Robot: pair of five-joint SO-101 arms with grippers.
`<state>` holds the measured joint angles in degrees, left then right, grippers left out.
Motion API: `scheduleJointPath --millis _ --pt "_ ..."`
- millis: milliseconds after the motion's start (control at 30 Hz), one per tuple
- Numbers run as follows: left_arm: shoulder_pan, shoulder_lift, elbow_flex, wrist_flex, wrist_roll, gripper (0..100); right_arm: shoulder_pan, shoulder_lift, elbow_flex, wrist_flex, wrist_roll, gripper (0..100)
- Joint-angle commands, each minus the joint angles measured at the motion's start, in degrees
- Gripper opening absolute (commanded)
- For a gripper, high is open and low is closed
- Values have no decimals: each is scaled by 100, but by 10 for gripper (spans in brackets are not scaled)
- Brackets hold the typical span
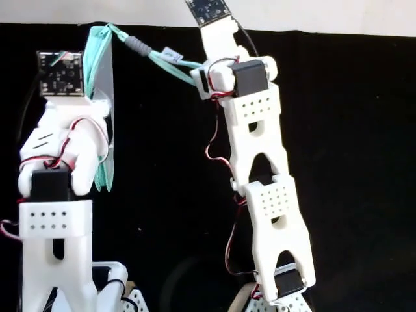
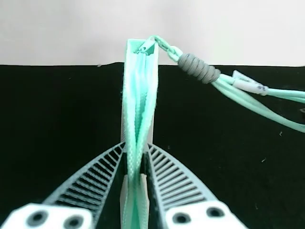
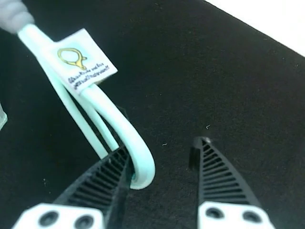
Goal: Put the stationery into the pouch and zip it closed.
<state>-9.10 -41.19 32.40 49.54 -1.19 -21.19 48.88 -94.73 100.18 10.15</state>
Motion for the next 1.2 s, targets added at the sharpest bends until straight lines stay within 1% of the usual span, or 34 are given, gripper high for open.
scheduleJointPath --millis 0,100,200,300,400,500,633,700,933,1033,1100,1167 --pt "699 602 -13 -44 484 7 13 -400 -576 101 -79 262" --pt "1402 945 -22 -53 615 7 154 -400 -576 101 -44 265" --pt "1807 1200 -13 -53 774 7 435 -400 -576 101 -62 265" --pt "1877 1358 -13 -53 888 7 637 -400 -576 110 -70 266" --pt "1877 1490 -4 -44 897 7 646 -400 -400 110 -70 266" --pt "1886 1631 -4 -35 905 7 585 -418 242 110 -70 266" --pt "1895 1842 -4 -26 1143 7 593 -409 1341 101 -53 266" --pt "1903 1965 -4 -18 1160 7 629 -409 1613 101 -44 266" --pt "2563 2097 277 114 1134 11 699 -400 1745 101 -62 265" --pt "2607 2097 330 132 1134 12 778 -409 2053 101 -62 265" --pt "2589 2079 321 141 1134 50 822 -409 2202 101 -70 265" --pt "2580 2079 330 229 1134 123 822 -409 2290 101 -70 265"
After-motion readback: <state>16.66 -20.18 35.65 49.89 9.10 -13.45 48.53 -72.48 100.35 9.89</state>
